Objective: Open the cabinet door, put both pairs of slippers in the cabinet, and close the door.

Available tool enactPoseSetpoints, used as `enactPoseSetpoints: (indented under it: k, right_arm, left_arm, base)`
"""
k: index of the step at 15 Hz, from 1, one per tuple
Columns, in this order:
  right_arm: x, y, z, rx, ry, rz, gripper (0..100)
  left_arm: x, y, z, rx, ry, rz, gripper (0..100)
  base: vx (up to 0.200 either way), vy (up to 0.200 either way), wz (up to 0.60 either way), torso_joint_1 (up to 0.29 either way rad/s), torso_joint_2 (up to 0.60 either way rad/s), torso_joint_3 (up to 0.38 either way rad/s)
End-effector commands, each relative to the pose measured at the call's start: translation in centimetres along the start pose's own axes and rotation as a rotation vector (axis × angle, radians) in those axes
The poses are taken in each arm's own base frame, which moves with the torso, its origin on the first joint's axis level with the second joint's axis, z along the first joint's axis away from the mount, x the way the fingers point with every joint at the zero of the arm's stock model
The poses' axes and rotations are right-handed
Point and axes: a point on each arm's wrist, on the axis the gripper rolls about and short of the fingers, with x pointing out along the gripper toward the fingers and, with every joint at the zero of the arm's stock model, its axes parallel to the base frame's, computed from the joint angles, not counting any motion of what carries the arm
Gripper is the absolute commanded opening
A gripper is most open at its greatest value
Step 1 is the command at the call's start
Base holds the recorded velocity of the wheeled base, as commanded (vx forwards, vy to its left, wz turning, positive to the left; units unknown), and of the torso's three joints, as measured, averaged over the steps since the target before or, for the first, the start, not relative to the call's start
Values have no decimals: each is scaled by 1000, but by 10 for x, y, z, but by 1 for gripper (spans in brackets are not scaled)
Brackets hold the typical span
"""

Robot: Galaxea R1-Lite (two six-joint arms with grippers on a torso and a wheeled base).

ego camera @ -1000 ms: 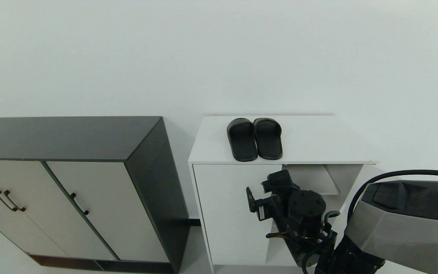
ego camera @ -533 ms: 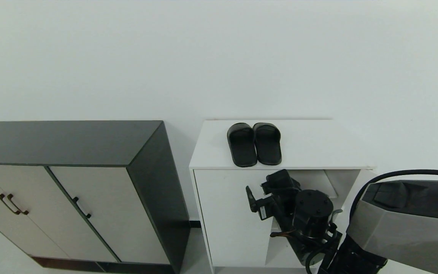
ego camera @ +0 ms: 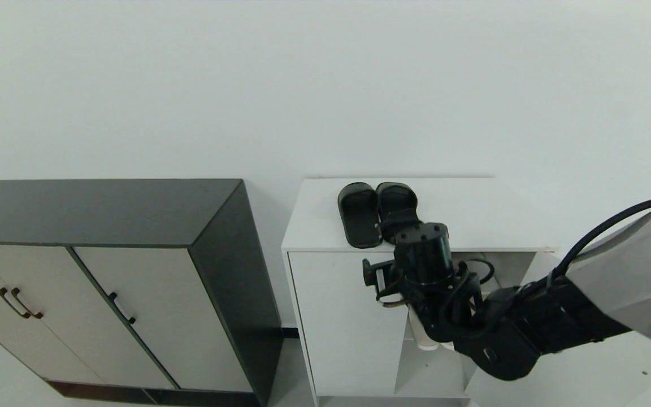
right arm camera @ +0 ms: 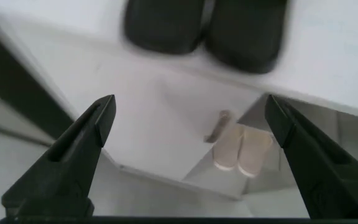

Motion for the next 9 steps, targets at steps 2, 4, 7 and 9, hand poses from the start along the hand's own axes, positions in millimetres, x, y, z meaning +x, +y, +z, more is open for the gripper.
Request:
enactPoseSetpoints:
  k: [2, 4, 7, 9]
  right_arm:
    - [0, 2, 34, 118, -47, -74, 100]
    - [6, 2, 27, 113, -33, -83, 100]
    - [6, 1, 24, 106, -24, -85, 100]
    - [9, 2, 20, 107, -23, -86, 100]
  left_arm:
    - [0, 0, 0, 1, 0, 0, 0]
    - [0, 0, 0, 0, 1, 0, 0]
    - [0, 0, 0, 0, 1, 0, 0]
    - [0, 0, 0, 0, 1, 0, 0]
  base:
    - [0, 0, 0, 0, 0, 0]
    - [100, 0, 0, 1, 1, 1]
    - [200, 0, 0, -4, -1, 2]
    - [200, 0, 0, 14, 7, -2]
